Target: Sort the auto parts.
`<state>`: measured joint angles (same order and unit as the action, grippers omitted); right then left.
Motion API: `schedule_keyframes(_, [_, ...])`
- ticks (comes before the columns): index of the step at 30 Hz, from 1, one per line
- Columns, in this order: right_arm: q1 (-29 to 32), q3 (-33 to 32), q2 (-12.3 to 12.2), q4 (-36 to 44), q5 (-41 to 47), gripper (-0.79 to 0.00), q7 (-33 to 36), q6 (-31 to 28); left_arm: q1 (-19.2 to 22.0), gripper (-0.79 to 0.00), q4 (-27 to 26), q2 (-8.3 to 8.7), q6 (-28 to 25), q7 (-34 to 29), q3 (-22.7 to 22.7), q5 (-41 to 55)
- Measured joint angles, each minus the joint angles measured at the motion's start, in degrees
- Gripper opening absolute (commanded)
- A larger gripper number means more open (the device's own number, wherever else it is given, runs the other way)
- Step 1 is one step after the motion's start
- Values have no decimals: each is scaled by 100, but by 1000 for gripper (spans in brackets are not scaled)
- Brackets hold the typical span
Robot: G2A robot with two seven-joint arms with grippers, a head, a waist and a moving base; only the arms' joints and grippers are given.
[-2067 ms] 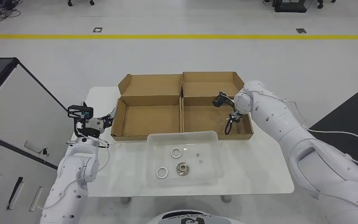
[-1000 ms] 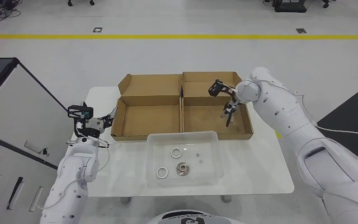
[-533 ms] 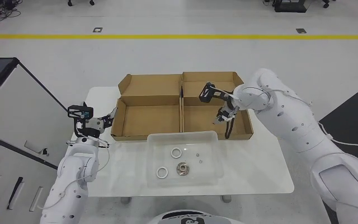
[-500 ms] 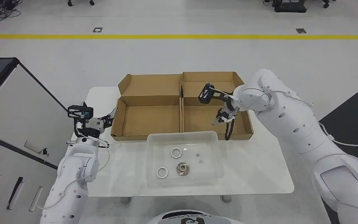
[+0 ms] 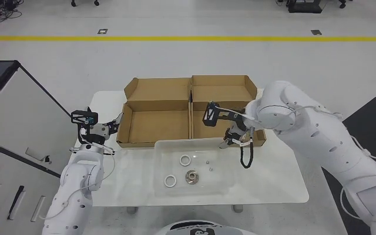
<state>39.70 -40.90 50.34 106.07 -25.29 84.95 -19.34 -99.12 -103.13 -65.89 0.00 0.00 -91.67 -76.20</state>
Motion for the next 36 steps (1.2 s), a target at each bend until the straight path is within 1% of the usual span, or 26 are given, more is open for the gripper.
schedule_keyframes(9, [9, 6, 1, 9, -19, 0, -7, -7, 0, 0, 0, 0, 0, 0, 0, 0])
schedule_keyframes(12, [77, 141, -6, 207, -287, 0, -75, -74, 0, 0, 0, 0, 0, 0, 0, 0])
schedule_keyframes(15, [-3, 443, -18, 474, -406, 0, -92, -92, 0, 0, 0, 0, 0, 0, 0, 0])
schedule_keyframes(18, [-235, 866, -24, 670, -351, 0, -84, -84, 0, 0, 0, 0, 0, 0, 0, 0])
schedule_keyframes(27, [-1294, 2203, 2, 718, 104, 0, -197, -197, 0, 0, 0, 0, 0, 0, 0, 0])
schedule_keyframes(28, [-1385, 2320, 13, 691, 131, -62, -214, -214, 0, 0, 0, 0, 0, 0, 0, 0])
schedule_keyframes(30, [-1542, 2553, 46, 604, 217, -86, -277, -276, 0, 0, 0, 0, 0, 0, 0, 0])
schedule_keyframes(33, [-1657, 2812, 103, 447, 311, -179, -349, -348, 0, 0, 0, 0, 0, 0, 0, 0])
schedule_keyframes(36, [-1682, 2964, 165, 315, 410, -200, -410, -409, 0, 0, 0, 0, 0, 0, 0, 0])
